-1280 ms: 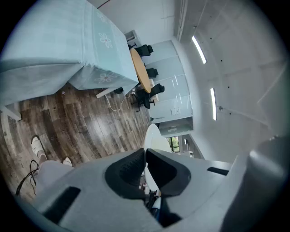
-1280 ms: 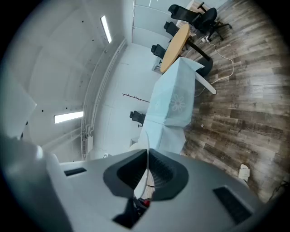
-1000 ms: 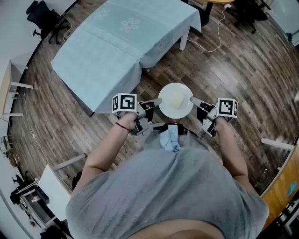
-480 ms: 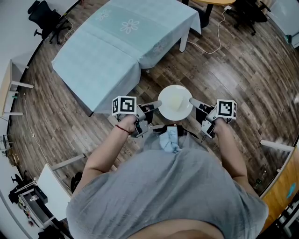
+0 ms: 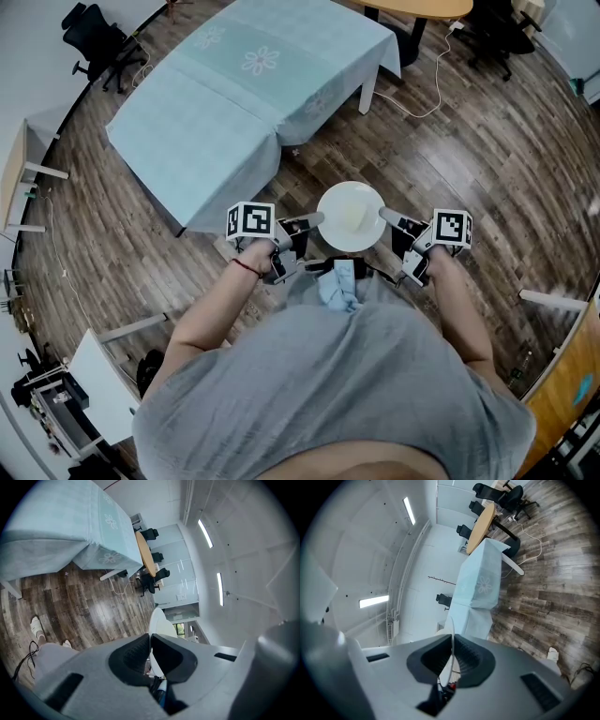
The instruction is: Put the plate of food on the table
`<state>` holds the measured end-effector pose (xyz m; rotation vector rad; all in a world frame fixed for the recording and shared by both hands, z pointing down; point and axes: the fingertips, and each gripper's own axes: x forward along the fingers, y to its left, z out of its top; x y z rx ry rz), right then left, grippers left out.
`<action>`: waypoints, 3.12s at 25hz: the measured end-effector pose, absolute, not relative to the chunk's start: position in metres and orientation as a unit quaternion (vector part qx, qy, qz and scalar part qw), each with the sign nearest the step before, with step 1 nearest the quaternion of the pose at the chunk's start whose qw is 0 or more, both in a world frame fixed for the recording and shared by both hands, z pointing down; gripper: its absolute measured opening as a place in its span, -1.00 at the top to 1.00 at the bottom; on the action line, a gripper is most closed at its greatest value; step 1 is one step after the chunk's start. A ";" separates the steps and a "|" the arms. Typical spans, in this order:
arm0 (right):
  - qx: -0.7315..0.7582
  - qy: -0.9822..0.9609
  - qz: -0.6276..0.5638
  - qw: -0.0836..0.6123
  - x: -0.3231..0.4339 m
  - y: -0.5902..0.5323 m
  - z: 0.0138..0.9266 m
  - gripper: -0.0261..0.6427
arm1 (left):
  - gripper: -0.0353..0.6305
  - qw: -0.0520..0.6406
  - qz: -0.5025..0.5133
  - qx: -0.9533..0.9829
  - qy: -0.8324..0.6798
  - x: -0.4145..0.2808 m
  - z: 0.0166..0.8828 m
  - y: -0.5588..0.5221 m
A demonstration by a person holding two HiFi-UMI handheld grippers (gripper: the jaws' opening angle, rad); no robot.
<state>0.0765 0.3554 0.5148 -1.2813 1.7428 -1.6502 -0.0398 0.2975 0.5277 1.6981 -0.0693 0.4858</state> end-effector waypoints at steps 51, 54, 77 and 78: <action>-0.439 0.659 -0.597 0.129 0.082 0.093 0.503 0.81 | 0.80 0.640 0.167 0.745 -0.086 -0.040 0.522 0.052; -0.438 0.660 -0.596 0.129 0.077 0.067 0.503 0.81 | 0.80 0.635 0.168 0.749 -0.089 -0.043 0.522 0.026; -0.402 0.698 -0.591 0.045 0.101 -0.089 0.518 0.80 | 0.80 0.636 0.136 0.742 -0.161 -0.024 0.532 -0.109; -0.399 0.702 -0.588 0.038 0.103 -0.098 0.519 0.80 | 0.80 0.637 0.133 0.741 -0.166 -0.023 0.534 -0.115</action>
